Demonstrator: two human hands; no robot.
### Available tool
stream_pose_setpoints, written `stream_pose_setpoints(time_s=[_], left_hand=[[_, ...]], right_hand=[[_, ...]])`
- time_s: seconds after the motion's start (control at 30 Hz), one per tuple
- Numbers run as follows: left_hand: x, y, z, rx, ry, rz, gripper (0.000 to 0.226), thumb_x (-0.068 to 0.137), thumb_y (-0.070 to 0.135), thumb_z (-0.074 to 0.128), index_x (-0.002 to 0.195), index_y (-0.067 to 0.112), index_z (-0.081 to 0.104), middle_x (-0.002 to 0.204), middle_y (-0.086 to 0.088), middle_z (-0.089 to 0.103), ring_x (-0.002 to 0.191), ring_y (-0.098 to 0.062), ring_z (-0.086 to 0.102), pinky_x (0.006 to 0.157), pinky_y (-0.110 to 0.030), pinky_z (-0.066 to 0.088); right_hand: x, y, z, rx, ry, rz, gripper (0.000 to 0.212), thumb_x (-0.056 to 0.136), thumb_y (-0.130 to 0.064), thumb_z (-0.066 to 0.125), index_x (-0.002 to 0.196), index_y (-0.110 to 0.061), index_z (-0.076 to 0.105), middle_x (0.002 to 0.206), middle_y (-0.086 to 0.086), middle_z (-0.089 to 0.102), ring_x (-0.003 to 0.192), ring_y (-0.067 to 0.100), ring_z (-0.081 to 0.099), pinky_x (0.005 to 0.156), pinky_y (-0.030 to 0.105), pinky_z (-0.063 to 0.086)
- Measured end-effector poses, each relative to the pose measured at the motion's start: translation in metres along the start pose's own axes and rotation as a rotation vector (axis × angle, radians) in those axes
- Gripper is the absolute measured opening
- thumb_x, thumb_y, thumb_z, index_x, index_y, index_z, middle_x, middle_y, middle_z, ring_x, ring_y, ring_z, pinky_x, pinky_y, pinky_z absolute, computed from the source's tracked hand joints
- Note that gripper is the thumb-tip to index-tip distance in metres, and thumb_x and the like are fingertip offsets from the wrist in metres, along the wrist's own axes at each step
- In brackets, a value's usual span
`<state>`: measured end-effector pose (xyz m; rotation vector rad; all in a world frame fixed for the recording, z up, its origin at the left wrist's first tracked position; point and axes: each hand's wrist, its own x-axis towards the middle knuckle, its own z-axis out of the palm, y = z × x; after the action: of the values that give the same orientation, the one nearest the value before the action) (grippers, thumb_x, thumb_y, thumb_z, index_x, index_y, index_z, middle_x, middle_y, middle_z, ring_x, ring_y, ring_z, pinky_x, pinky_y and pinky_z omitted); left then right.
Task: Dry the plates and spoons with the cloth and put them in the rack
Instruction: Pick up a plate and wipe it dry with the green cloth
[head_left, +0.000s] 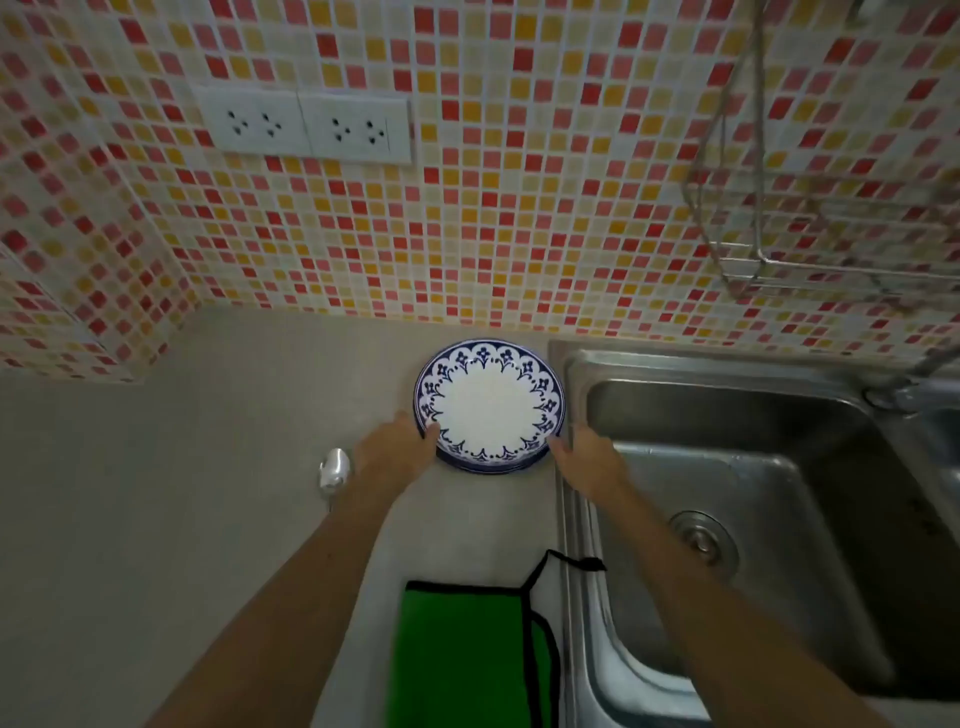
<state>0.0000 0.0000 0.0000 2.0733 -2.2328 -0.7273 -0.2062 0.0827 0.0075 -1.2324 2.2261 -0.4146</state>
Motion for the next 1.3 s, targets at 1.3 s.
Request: stream_pose_setpoints(time_s=[1.3], left_hand=[[-0.016, 0.053, -0.023, -0.505, -0.094, 0.316, 0.029, 0.100, 0.029, 0.034, 0.104, 0.011, 0.056, 0.093, -0.009, 0.062, 0.082, -0.032, 0.067, 0.075, -0.042, 0.057]], right_hand=[[-0.058, -0.004, -0.020, 1.446, 0.375, 0.185, 0.041, 0.091, -0.005, 0.051, 0.129, -0.020, 0.052, 0.120, 0.016, 0.061, 0.100, 0.035, 0.064, 0.054, 0.030, 0.059]])
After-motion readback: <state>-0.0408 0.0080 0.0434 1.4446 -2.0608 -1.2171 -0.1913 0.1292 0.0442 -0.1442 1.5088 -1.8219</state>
